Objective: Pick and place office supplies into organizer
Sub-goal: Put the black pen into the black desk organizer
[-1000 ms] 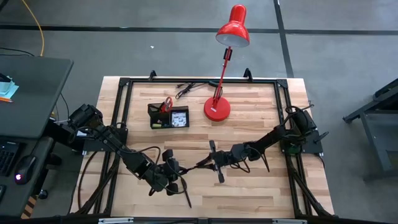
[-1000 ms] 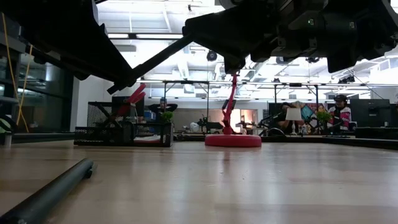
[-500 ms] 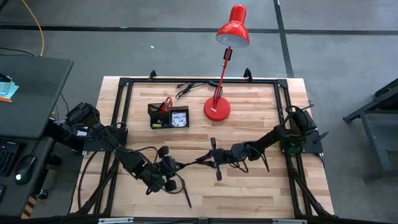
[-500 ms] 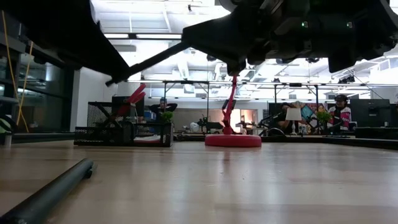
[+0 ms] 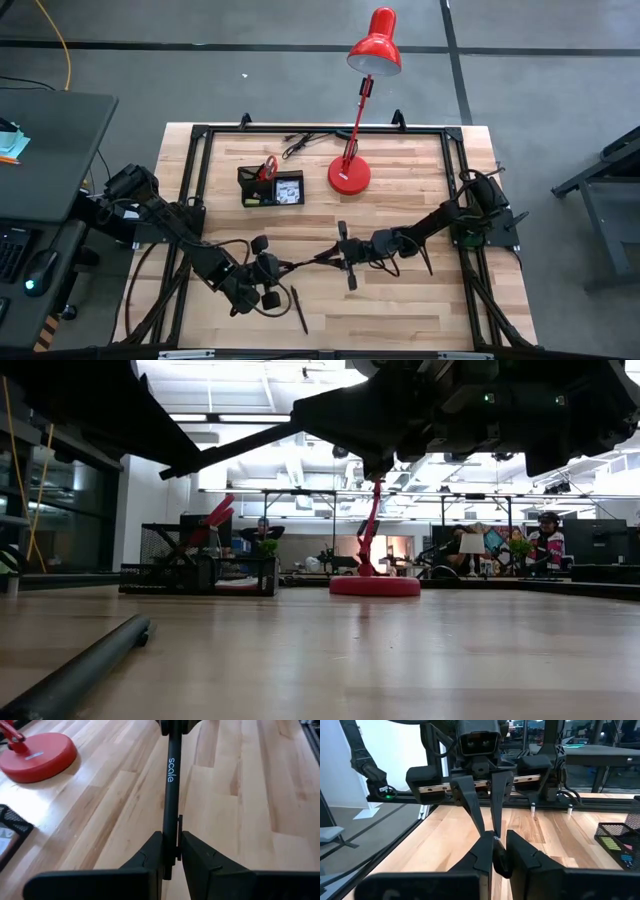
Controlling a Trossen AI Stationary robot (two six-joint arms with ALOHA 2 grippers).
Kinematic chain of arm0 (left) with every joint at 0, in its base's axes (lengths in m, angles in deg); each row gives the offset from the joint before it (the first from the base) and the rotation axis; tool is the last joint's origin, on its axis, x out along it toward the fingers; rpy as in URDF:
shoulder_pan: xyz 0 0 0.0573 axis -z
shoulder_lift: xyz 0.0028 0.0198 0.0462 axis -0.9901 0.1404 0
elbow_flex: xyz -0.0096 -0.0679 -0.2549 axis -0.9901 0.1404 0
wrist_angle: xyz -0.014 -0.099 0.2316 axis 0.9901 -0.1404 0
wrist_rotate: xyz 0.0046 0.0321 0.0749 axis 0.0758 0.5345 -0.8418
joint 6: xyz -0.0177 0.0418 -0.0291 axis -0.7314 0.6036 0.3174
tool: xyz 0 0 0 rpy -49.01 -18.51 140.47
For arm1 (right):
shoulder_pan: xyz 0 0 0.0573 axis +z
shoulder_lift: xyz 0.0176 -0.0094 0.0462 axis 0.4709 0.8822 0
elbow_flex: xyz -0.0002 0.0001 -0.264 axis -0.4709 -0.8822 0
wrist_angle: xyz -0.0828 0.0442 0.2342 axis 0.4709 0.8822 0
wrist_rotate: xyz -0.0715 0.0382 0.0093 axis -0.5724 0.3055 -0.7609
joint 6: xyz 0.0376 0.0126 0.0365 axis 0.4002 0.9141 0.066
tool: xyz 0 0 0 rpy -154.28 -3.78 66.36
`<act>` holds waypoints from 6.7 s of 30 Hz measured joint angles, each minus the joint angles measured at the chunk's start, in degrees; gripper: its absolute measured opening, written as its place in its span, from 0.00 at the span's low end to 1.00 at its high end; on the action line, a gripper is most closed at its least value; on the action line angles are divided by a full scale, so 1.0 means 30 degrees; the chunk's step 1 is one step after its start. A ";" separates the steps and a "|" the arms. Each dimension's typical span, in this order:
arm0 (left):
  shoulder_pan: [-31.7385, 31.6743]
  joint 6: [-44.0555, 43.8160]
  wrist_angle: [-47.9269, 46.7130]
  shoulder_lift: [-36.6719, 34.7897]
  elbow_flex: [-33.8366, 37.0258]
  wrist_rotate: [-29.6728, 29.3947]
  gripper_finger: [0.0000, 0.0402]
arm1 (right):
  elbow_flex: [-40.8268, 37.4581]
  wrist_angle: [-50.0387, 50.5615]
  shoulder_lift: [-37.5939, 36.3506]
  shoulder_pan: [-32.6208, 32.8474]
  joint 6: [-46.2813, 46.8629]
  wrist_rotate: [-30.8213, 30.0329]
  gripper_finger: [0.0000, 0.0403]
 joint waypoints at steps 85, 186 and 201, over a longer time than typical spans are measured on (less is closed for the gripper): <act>1.1264 -2.4657 -2.4165 -0.2557 0.0007 -0.8356 0.81 | 2.0536 2.4656 0.3222 -1.0045 -0.5322 0.3658 0.04; 1.1664 -2.4231 -1.9125 -0.3000 0.2928 -0.7834 0.81 | 3.0935 3.9523 1.1882 0.1995 2.4041 -0.4215 0.33; 1.2487 0.2138 0.6645 -0.7111 0.7033 -0.4920 0.81 | 3.0935 4.0967 1.1890 0.2141 2.3337 -0.5660 0.33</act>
